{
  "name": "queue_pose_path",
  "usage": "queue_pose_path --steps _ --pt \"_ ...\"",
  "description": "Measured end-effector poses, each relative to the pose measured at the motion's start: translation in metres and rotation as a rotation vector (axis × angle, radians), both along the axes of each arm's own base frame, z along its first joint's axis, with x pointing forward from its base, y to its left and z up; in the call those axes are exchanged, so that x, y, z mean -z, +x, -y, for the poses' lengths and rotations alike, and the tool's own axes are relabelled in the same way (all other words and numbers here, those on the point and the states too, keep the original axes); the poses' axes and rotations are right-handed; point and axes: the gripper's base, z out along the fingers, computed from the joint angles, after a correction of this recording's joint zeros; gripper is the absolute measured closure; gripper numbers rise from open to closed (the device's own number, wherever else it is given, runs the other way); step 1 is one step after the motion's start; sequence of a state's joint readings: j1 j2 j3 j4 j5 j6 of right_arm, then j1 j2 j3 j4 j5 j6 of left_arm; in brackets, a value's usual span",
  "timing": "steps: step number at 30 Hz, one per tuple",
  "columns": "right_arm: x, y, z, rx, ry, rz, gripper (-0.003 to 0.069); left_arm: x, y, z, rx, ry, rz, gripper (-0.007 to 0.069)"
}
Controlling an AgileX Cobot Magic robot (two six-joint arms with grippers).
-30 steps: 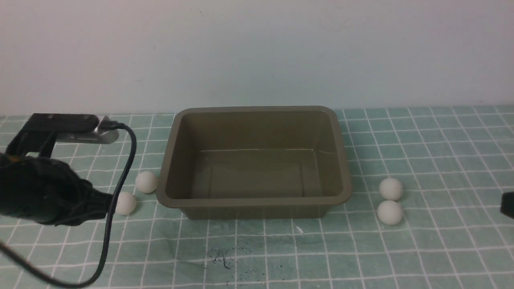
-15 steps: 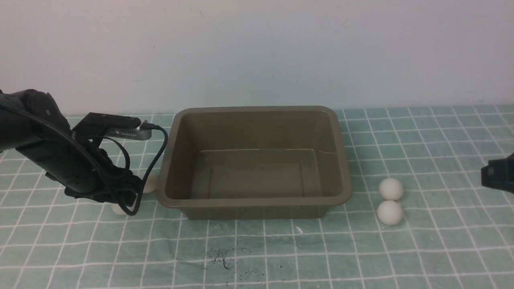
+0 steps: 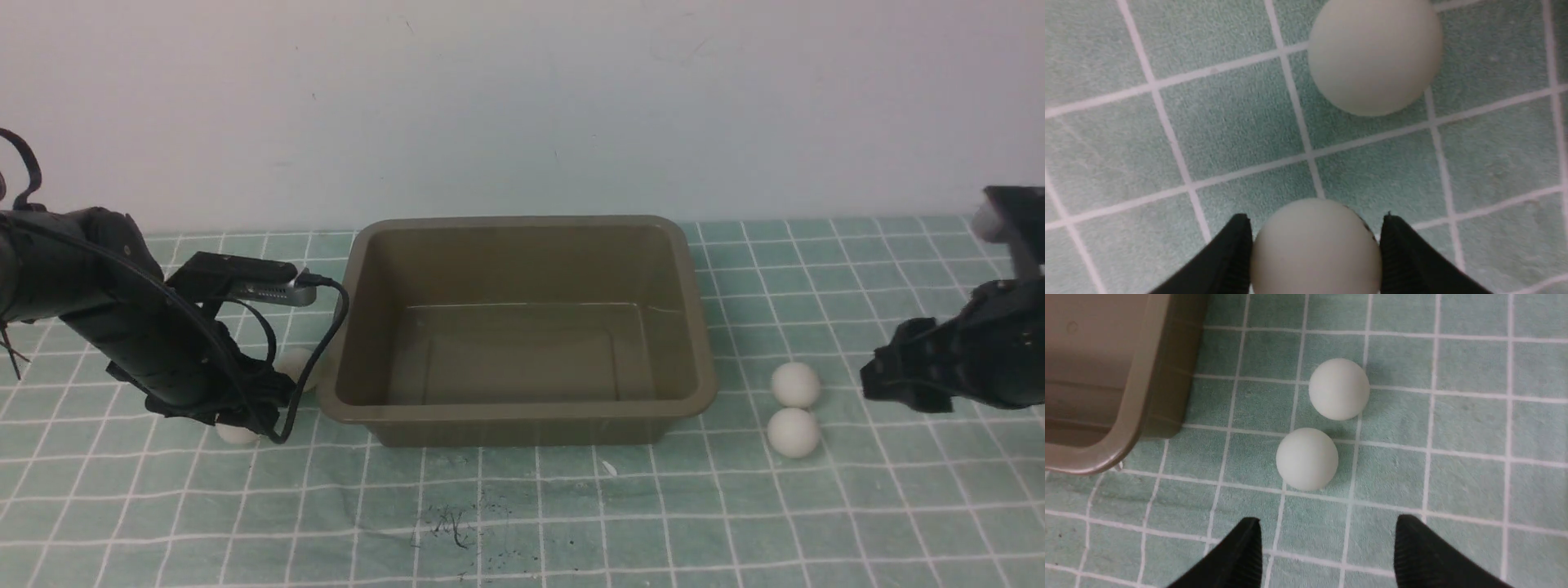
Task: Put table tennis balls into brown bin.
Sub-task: 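Drop the ball into the bin, then reach for and grasp a ping pong ball on the table, then release the ping pong ball into the bin and lift the gripper away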
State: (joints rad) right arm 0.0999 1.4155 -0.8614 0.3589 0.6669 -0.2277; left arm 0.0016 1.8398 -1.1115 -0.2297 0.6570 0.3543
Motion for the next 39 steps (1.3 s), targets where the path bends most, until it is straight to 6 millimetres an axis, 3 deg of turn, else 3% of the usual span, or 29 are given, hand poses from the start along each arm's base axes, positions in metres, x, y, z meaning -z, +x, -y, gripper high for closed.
queue_pose_path --steps 1,3,6,8,11,14,17,19,20,23,25,27,28,29,31,33,34,36,39 --pt "0.005 0.004 -0.002 -0.003 -0.003 -0.003 0.0204 -0.007 0.000 0.000 -0.003 -0.002 0.012 0.0279" --pt "0.025 0.017 -0.009 -0.019 -0.016 -0.027 0.0170 -0.042 -0.001 0.003 -0.008 -0.025 0.086 0.0276" --pt "0.049 0.034 -0.019 -0.040 -0.029 -0.082 0.0148 -0.079 -0.003 0.018 0.006 -0.068 0.200 0.0276" --pt "0.063 0.046 -0.026 -0.056 -0.035 -0.118 0.0144 -0.090 -0.003 0.034 0.036 -0.094 0.239 0.0276" --pt "0.074 0.056 -0.031 -0.069 -0.038 -0.150 0.0144 -0.090 -0.003 0.052 0.076 -0.110 0.255 0.0276" --pt "0.094 0.067 -0.037 -0.086 -0.047 -0.204 0.0163 -0.070 0.001 0.085 0.144 -0.128 0.219 0.0259" --pt "0.098 0.070 -0.038 -0.085 -0.050 -0.220 0.0276 -0.056 0.006 0.103 0.179 -0.134 0.178 0.0156" --pt "0.098 0.070 -0.038 -0.083 -0.054 -0.223 0.0311 -0.055 0.008 0.107 0.181 -0.137 0.176 0.0117" --pt "0.096 0.068 -0.038 -0.089 -0.059 -0.234 0.0301 -0.059 0.012 0.110 0.174 -0.146 0.181 0.0080" --pt "0.083 0.062 -0.037 -0.101 -0.059 -0.245 0.0301 -0.073 0.017 0.108 0.153 -0.149 0.194 0.0083" --pt "0.049 0.053 -0.038 -0.106 -0.027 -0.192 0.0301 -0.090 0.020 0.093 0.120 -0.119 0.193 0.0200" --pt "0.016 0.044 -0.040 -0.093 0.027 -0.109 0.0301 -0.103 0.021 0.070 0.065 -0.087 0.199 0.0405" --pt "0.010 0.042 -0.040 -0.091 0.034 -0.091 0.0301 -0.104 0.021 0.068 0.061 -0.081 0.198 0.0425" --pt "-0.010 0.038 -0.043 -0.090 0.071 -0.015 0.0301 -0.107 0.022 0.048 0.015 -0.060 0.196 0.0540" --pt "-0.026 0.037 -0.050 -0.109 0.099 0.046 0.0301 -0.106 0.024 0.028 -0.039 -0.054 0.179 0.0601" --pt "-0.038 0.043 -0.066 -0.153 0.126 0.088 0.0301 -0.096 0.027 0.008 -0.088 -0.050 0.137 0.0619" --pt "-0.039 0.044 -0.066 -0.153 0.128 0.090 0.0301 -0.095 0.027 0.007 -0.089 -0.050 0.132 0.0618" --pt "-0.042 0.056 -0.086 -0.201 0.135 0.107 0.0299 -0.080 0.031 0.002 -0.086 -0.047 0.085 0.0596" --pt "-0.045 0.072 -0.104 -0.242 0.136 0.118 0.0250 -0.058 0.037 0.005 -0.055 -0.056 0.028 0.0491"
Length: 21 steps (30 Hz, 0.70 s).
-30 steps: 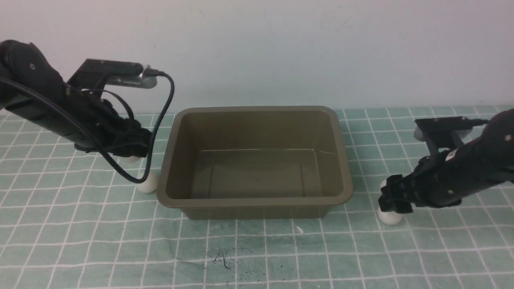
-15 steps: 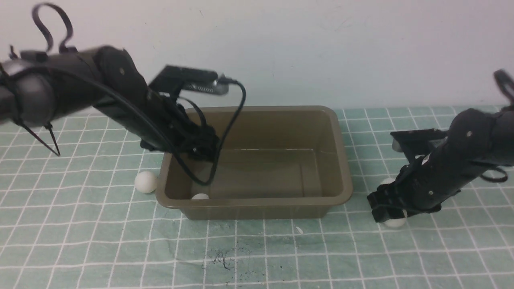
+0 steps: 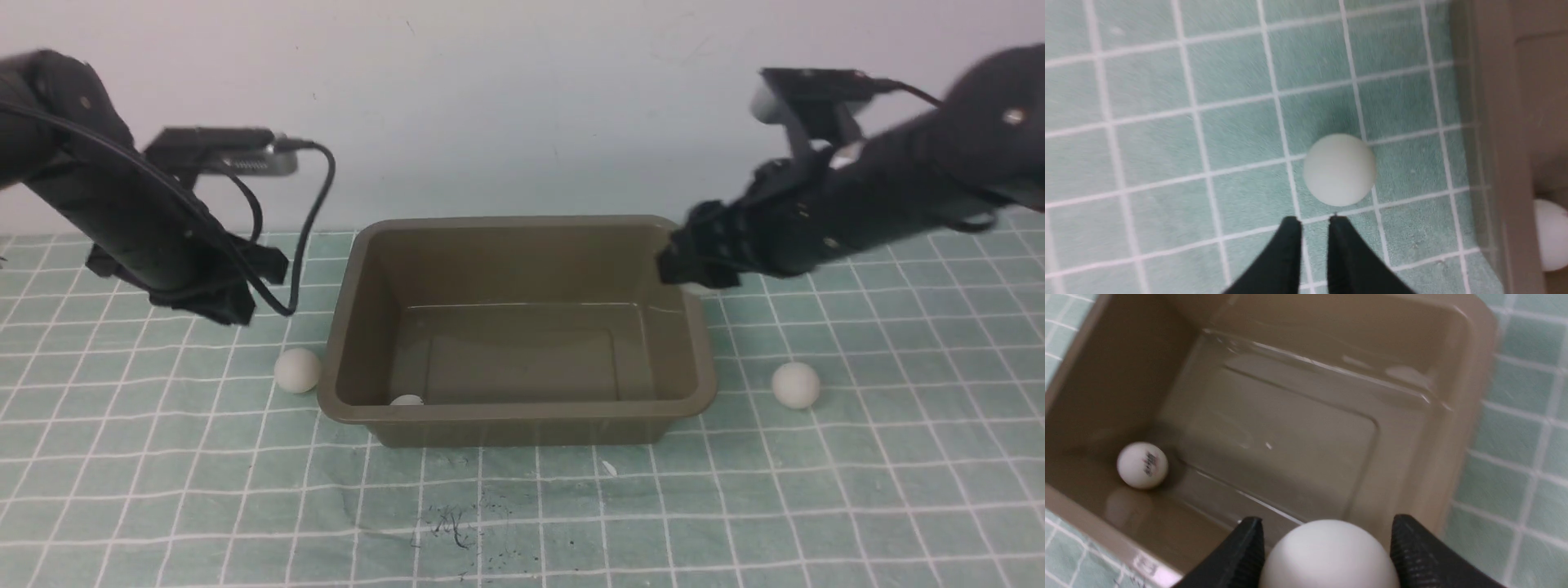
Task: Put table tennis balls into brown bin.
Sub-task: 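Release the ping pong ball into the bin and lift the gripper away, then reach for and grasp a ping pong ball on the table beside the basket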
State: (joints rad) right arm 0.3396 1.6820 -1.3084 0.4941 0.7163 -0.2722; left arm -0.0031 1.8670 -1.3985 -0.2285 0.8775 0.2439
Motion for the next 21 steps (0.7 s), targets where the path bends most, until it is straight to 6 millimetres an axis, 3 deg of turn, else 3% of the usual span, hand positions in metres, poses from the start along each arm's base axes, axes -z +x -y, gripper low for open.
queue_pose_path --steps 1,2,3,5,7,9,10,12,14,16,17,19,21 --pt "-0.004 0.007 -0.005 -0.015 0.000 0.003 0.0204 0.009 0.003 0.003 0.013 -0.004 -0.018 0.0428" --pt "-0.005 0.008 -0.006 -0.020 -0.001 0.002 0.0189 0.009 0.003 0.003 0.015 -0.004 -0.017 0.0417" --pt "-0.010 0.013 -0.008 -0.034 -0.007 0.000 0.0143 0.022 0.007 0.005 0.020 -0.009 -0.033 0.0325" --pt "-0.016 0.014 -0.007 -0.035 -0.005 0.005 0.0120 0.032 0.011 0.008 0.022 -0.011 -0.036 0.0235" --pt "-0.028 0.015 0.003 -0.016 -0.007 0.041 0.0141 0.045 0.016 0.011 0.015 -0.018 -0.035 0.0125" --pt "-0.043 0.013 0.019 0.025 -0.012 0.080 0.0197 0.056 0.021 0.012 0.001 -0.027 -0.026 0.0069" --pt "-0.047 0.012 0.023 0.036 -0.013 0.090 0.0203 0.057 0.022 0.012 -0.001 -0.027 -0.025 0.0067" --pt "-0.061 0.009 0.046 0.095 -0.026 0.105 0.0283 0.069 0.025 0.012 -0.010 -0.027 -0.029 0.0064" --pt "-0.069 0.007 0.075 0.168 -0.049 0.097 0.0356 0.076 0.026 0.012 -0.015 -0.033 -0.046 0.0133" --pt "-0.070 0.005 0.094 0.218 -0.062 0.069 0.0417 0.075 0.026 0.012 -0.012 -0.034 -0.055 0.0265" --pt "-0.068 0.006 0.114 0.270 -0.066 0.039 0.0450 0.073 0.025 0.012 0.003 -0.020 -0.068 0.0290" --pt "-0.058 0.004 0.131 0.317 -0.068 -0.009 0.0484 0.064 0.026 0.007 0.021 0.009 -0.088 0.0270" --pt "-0.039 0.000 0.142 0.349 -0.073 -0.075 0.0488 0.035 0.028 0.000 0.025 0.042 -0.063 0.0270"
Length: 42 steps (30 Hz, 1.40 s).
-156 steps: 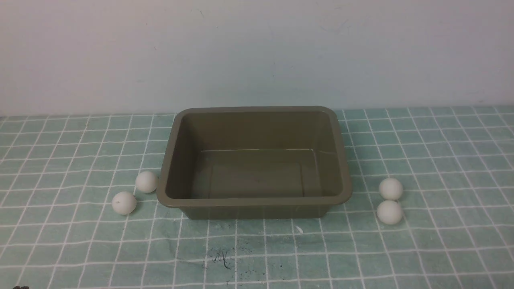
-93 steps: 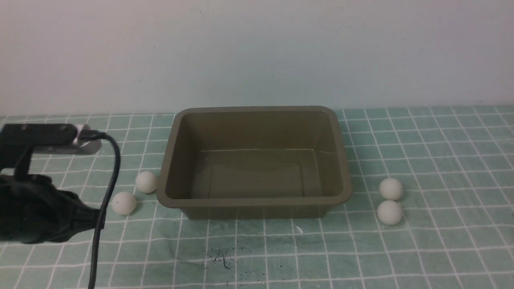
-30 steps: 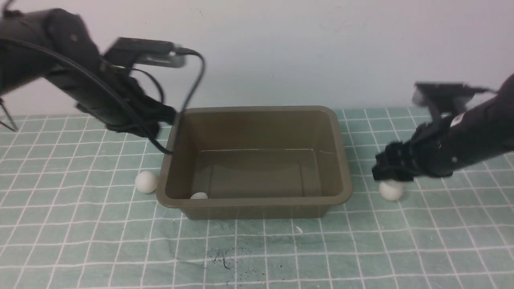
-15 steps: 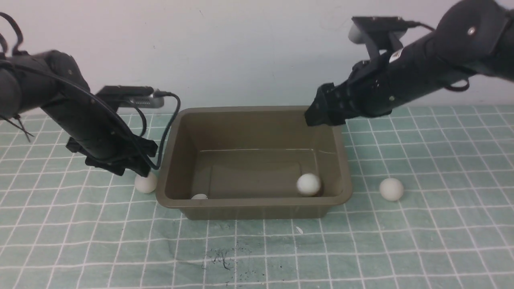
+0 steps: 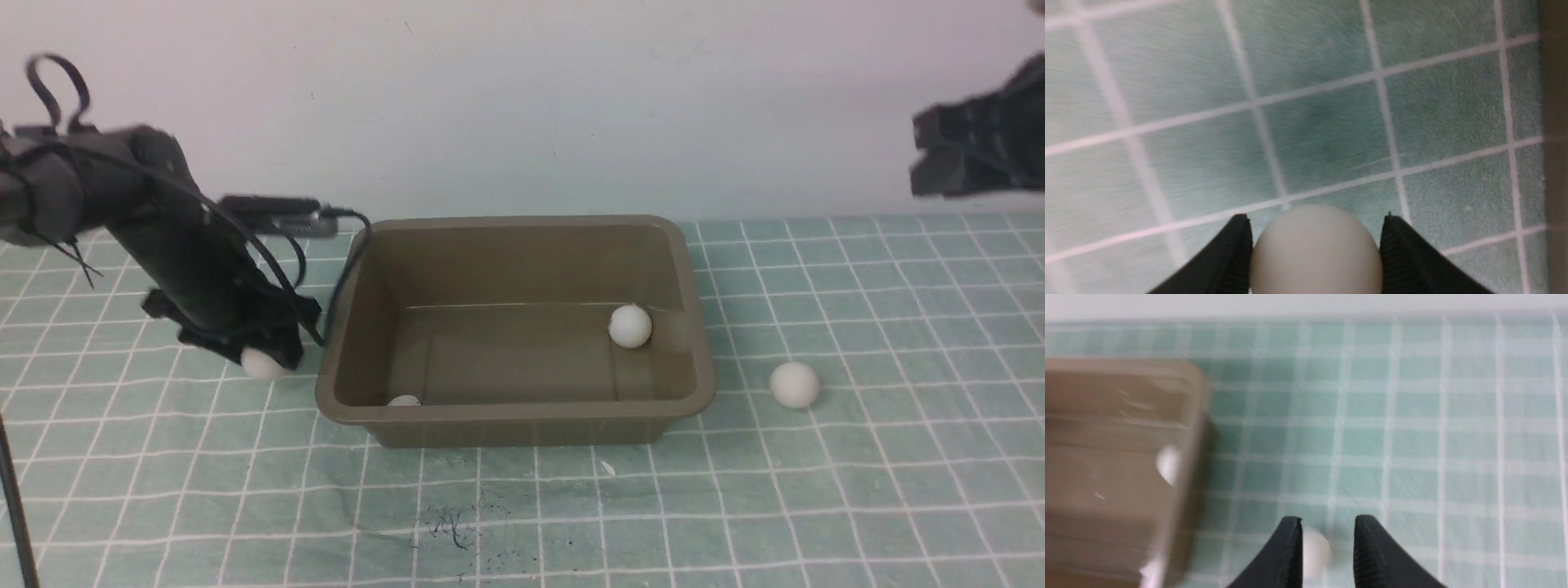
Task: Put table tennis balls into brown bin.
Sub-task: 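Reach for and grasp a ping pong ball on the table beside the basket, then drop the ball into the bin, then reach for and grasp a ping pong ball on the table, then release the ping pong ball into the bin and lift the gripper away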
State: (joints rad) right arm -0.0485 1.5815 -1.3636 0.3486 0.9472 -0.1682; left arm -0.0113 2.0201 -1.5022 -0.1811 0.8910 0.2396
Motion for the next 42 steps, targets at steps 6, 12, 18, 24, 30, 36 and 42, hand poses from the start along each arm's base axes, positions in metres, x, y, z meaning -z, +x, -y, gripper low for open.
queue_pose_path --steps 6,12,18,24,30,36,42 --pt "0.066 0.012 -0.019 -0.051 0.000 -0.137 0.0295 -0.082 0.000 0.028 0.073 -0.086 0.194 0.0270" --pt "0.123 0.032 -0.042 -0.097 -0.017 -0.235 0.0100 -0.074 -0.003 0.084 0.246 -0.145 0.187 0.0254" --pt "0.164 0.041 -0.050 -0.117 -0.049 -0.302 0.0074 -0.047 -0.003 0.113 0.286 -0.159 0.115 0.0067" --pt "0.159 0.046 -0.048 -0.125 -0.079 -0.292 0.0297 -0.098 -0.012 0.091 0.184 -0.118 0.155 0.0403" --pt "0.069 0.047 -0.061 -0.095 0.037 -0.098 0.0295 -0.189 -0.061 0.042 0.093 -0.042 0.307 0.0621" --pt "0.032 0.038 -0.126 -0.319 0.106 0.067 0.0295 -0.223 -0.124 0.027 0.063 -0.036 0.392 0.0629" --pt "0.036 0.031 -0.157 -0.408 0.099 0.094 0.0184 -0.203 -0.176 0.020 0.031 -0.041 0.406 0.0629"
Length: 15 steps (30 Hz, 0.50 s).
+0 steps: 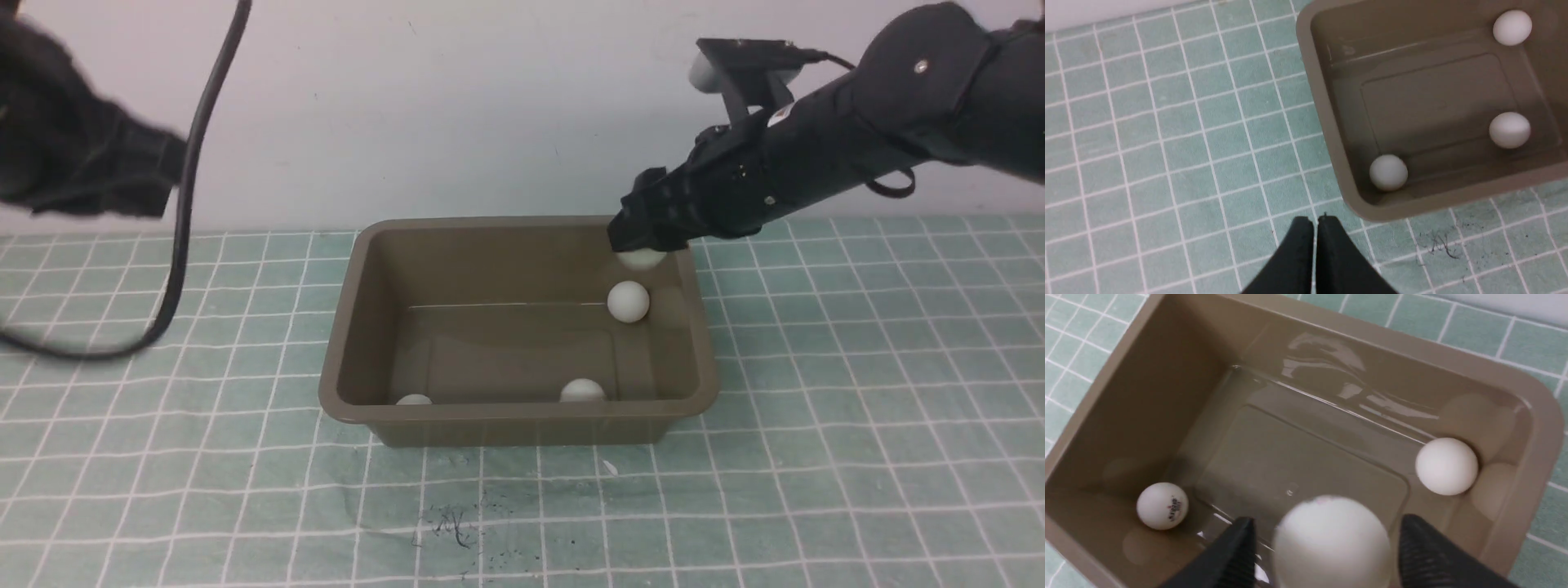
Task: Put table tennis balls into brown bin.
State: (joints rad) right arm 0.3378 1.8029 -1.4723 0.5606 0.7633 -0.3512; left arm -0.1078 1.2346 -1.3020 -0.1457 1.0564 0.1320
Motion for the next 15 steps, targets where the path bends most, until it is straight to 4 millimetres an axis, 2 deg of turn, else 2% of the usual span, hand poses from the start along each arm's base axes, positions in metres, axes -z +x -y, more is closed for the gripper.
queue_pose_path --steps 1,3,6,7,8,10,12,13,14,15 --pt "-0.008 -0.002 0.001 -0.009 -0.005 0.013 0.0133 0.004 -0.008 -0.001 -0.004 -0.003 0.008 0.0629" --pt "-0.024 -0.007 0.006 -0.011 -0.012 0.038 0.0105 0.010 -0.023 -0.003 -0.007 -0.005 0.014 0.0629" --pt "-0.069 -0.028 0.023 0.025 -0.018 0.115 0.0153 0.016 -0.042 -0.005 -0.009 -0.006 0.029 0.0629" --pt "-0.091 -0.042 0.033 0.047 -0.027 0.159 0.0214 0.017 -0.050 -0.006 -0.011 -0.007 0.036 0.0629" --pt "-0.102 -0.051 0.038 0.063 -0.029 0.180 0.0264 0.018 -0.054 -0.006 -0.011 -0.008 0.040 0.0629" --pt "-0.147 -0.096 0.060 0.126 -0.045 0.282 0.0462 0.017 -0.064 -0.007 -0.012 -0.012 0.059 0.0629" --pt "-0.169 -0.133 0.076 0.173 -0.036 0.350 0.0574 0.015 -0.070 -0.008 -0.013 -0.016 0.078 0.0629" --pt "-0.175 -0.150 0.083 0.196 -0.038 0.380 0.0608 0.015 -0.071 -0.008 -0.014 -0.017 0.087 0.0629" --pt "-0.176 -0.154 0.085 0.205 -0.033 0.385 0.0621 0.015 -0.072 -0.008 -0.014 -0.017 0.090 0.0629" --pt "-0.180 -0.188 0.099 0.246 -0.026 0.442 0.0651 0.013 -0.077 -0.008 -0.015 -0.025 0.113 0.0629"
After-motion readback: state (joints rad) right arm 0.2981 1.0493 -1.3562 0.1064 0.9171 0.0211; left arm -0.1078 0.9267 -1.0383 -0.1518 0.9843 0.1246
